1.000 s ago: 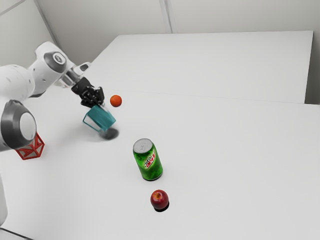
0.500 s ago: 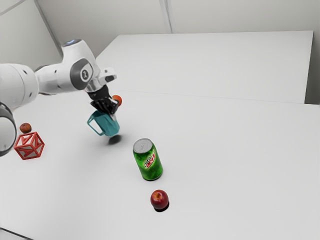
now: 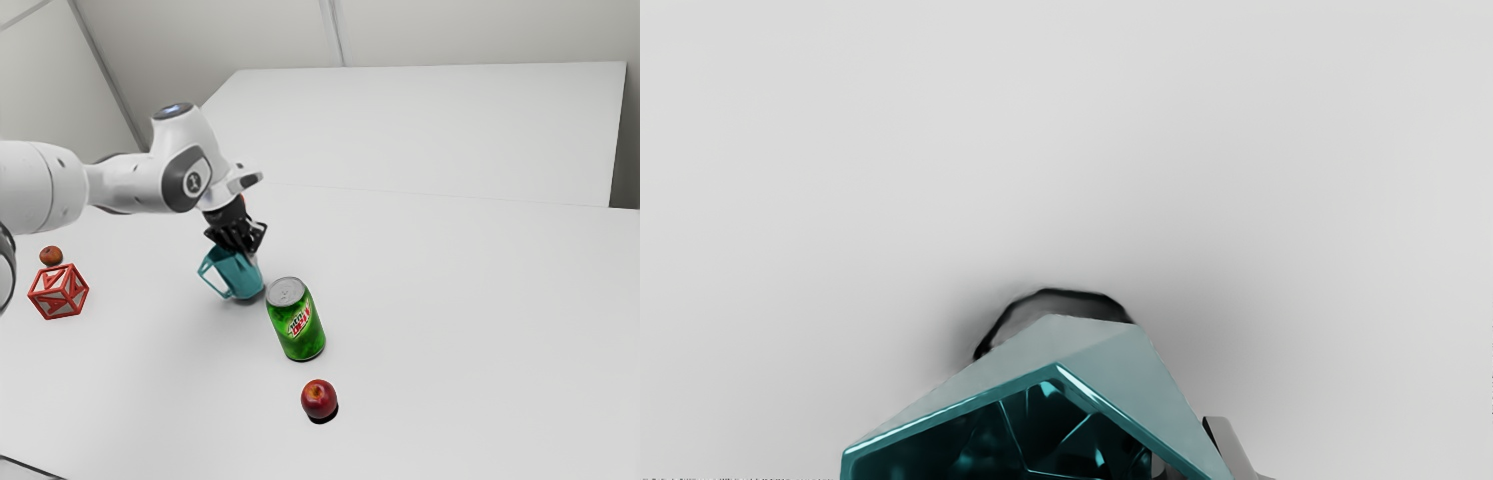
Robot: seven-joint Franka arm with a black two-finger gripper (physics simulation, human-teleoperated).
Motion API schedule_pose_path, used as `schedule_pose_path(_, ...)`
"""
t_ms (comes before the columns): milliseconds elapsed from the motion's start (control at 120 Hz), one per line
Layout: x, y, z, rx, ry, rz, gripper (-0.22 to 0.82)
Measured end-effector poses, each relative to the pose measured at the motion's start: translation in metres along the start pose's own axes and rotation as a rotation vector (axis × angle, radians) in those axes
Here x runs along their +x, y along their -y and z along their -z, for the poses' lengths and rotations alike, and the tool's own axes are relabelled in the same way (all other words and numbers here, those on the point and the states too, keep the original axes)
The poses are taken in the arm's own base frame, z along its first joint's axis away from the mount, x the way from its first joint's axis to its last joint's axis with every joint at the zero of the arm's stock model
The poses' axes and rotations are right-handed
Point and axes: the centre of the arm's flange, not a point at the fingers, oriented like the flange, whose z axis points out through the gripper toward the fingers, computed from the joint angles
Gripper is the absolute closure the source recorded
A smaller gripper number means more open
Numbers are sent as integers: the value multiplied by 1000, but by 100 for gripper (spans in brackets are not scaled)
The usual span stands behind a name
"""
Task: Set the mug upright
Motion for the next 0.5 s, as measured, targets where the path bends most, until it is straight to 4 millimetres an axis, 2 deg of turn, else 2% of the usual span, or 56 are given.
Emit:
schedule_pose_path(200,-4,-4,-18,-2,24,65,79)
schedule_pose_path(300,-4,-4,-21,0,26,94,79)
schedule_pose_path(500,-3,-9,-12,3,14,113,36)
